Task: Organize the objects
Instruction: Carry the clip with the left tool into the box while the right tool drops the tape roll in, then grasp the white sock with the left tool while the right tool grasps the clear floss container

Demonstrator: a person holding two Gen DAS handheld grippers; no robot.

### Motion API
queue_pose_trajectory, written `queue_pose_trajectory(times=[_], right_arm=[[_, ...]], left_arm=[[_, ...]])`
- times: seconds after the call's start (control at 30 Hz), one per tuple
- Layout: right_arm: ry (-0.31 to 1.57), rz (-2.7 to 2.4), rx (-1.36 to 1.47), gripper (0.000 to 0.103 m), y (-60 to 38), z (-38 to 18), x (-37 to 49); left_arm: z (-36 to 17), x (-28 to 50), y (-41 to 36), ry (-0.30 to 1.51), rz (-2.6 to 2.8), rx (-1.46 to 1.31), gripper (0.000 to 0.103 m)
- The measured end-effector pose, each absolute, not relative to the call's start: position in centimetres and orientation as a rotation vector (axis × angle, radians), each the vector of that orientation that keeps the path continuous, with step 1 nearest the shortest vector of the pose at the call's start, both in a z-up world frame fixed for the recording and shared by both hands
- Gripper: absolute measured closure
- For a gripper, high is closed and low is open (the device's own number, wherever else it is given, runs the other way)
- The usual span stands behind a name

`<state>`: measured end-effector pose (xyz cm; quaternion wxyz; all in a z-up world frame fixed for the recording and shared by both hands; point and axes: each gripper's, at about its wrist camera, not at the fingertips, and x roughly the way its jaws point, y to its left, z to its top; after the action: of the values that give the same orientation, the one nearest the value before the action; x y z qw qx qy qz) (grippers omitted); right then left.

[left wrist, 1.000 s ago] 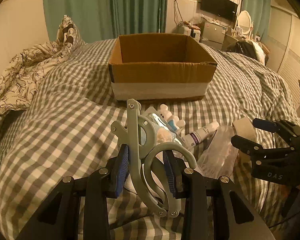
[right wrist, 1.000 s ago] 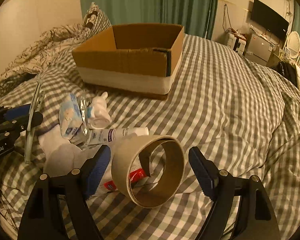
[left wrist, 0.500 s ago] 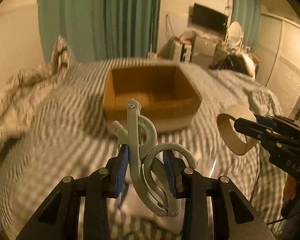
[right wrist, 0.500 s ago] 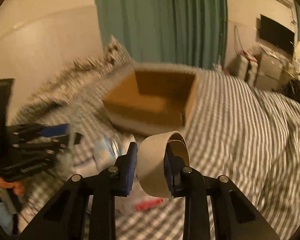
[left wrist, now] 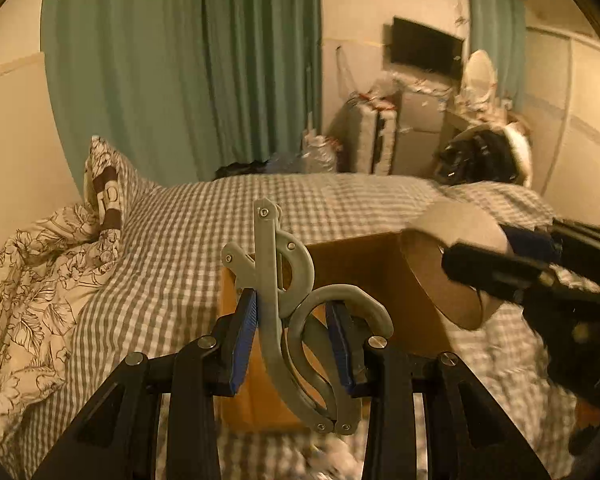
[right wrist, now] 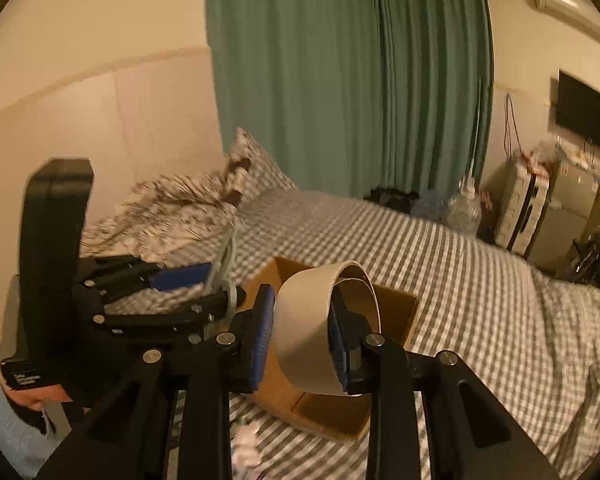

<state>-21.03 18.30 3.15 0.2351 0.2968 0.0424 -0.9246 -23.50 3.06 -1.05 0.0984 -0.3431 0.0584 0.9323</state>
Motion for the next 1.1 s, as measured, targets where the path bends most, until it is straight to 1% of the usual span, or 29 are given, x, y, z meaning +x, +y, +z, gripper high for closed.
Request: queue_pose_trajectory(times=[0.17,0.2,0.27,0.33,0.4,0.43,0.47,0.53,0.7,0.83,1.0,1.07,1.1], right_arm=[[0.123,-2.532,0.921,0.075,17.7,-2.0,-25.2],[0.124,-2.533,0.931,0.074,17.8,-2.7,-25.5],[0.137,-2.555,0.950,0.065,18.1,-3.9,-26.3],[0.145,-2.583,0.953,0.043,18.5,-4.5,-26.5],[0.128,-2.597,0.931,0.035,18.9,-4.4,-26.6],[0.118,-2.604,0.918,0.033,19.1,-4.2,-26.3],[0.111,-2.614,0.908,0.032,19.5,-3.8,-26.0],[0.114,-2.639,0.888,0.029,20.0,-2.9,-25.2],[0.179,-2.702,0.811,0.021,21.0,0.6,-21.6],[0.243,-2.731,0.746,0.015,22.7,3.3,-19.1],[0.344,-2.762,0.714,0.012,23.5,5.3,-14.5],[0.377,-2.783,0.703,0.010,23.8,5.6,-12.6],[0.390,-2.793,0.700,0.008,23.9,5.6,-11.8]], left_arm=[[-5.7,-27.5,2.8,0.175,2.743,-1.118,0.068],[-6.4,-27.9,2.9,0.174,2.737,-1.132,0.065],[-7.7,-28.6,3.1,0.186,2.729,-1.157,0.060],[-8.4,-28.9,3.3,0.211,2.742,-1.190,0.039],[-8.6,-28.8,3.3,0.224,2.760,-1.201,0.030],[-8.4,-28.6,3.4,0.229,2.769,-1.192,0.024],[-7.9,-28.2,3.5,0.237,2.781,-1.182,0.020],[-6.9,-27.5,3.7,0.262,2.806,-1.158,0.009],[-3.9,-24.3,4.1,0.311,2.834,-1.105,0.008],[-2.0,-20.8,3.7,0.272,2.851,-1.080,0.005],[-0.6,-17.1,4.1,0.259,2.863,-1.050,0.005],[-0.4,-15.7,4.2,0.245,2.876,-1.038,0.005],[-0.4,-14.8,4.1,0.235,2.885,-1.040,0.002]])
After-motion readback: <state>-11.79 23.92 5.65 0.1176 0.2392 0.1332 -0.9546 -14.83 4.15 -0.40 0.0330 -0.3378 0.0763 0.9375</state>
